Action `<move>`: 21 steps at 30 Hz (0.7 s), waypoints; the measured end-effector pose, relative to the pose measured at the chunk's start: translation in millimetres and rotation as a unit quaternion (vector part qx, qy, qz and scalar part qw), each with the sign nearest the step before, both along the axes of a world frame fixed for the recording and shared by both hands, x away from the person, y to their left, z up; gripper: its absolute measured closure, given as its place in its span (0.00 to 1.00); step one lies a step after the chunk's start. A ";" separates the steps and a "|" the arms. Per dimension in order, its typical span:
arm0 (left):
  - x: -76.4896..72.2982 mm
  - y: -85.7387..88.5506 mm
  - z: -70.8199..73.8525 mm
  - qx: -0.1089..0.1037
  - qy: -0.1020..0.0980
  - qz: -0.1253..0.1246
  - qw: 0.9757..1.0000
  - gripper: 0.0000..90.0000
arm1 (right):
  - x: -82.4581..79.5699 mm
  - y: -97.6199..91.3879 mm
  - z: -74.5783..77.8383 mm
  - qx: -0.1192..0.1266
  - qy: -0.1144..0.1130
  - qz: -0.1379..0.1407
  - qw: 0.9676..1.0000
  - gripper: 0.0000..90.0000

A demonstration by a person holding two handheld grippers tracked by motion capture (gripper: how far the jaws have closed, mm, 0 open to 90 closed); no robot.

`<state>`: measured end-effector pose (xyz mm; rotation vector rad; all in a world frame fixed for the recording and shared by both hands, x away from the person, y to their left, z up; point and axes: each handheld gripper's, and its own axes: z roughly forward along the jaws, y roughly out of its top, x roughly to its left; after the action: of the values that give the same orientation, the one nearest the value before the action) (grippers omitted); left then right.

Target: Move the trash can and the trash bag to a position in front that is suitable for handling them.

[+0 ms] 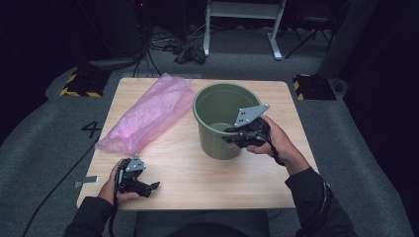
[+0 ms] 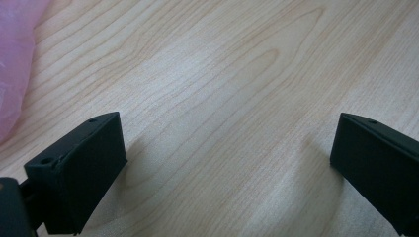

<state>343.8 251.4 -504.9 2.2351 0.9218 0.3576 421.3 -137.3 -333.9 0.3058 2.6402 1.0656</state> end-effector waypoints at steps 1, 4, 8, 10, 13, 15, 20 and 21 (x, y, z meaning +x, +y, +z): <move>0.0 0.0 0.0 0.000 0.000 0.000 1.000 0.00 | 0.4 -1.1 0.6 -0.004 0.001 -0.002 1.000 0.79; 0.1 0.1 0.0 0.000 0.000 0.000 1.000 0.00 | 0.5 -4.5 1.0 -0.007 0.001 -0.008 1.000 0.80; 0.0 0.0 0.0 0.000 0.000 0.000 1.000 0.00 | -1.2 -8.3 0.7 -0.003 0.003 -0.006 1.000 0.80; 0.0 -0.2 -0.1 0.000 -0.001 0.001 1.000 0.00 | -3.2 -9.7 0.4 0.001 0.005 -0.004 1.000 0.79; -0.1 -0.9 -0.2 -0.002 0.001 0.003 1.000 0.00 | -6.9 -11.7 0.6 0.008 0.007 0.000 1.000 0.73; 0.2 -1.3 0.0 -0.001 0.001 0.002 1.000 0.00 | -9.4 -14.0 1.4 0.018 -0.001 -0.006 1.000 0.60; 0.9 -2.6 0.5 0.002 0.001 0.003 1.000 0.00 | -18.7 -27.8 4.6 0.042 -0.026 -0.013 0.999 0.38; 1.7 -3.8 1.0 0.003 0.003 0.002 1.000 0.00 | -20.4 -32.3 5.7 0.051 -0.032 -0.018 0.998 0.33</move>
<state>345.4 247.6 -503.9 2.2415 0.9303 0.3572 400.9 -169.6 -328.2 0.3332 2.5192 1.1805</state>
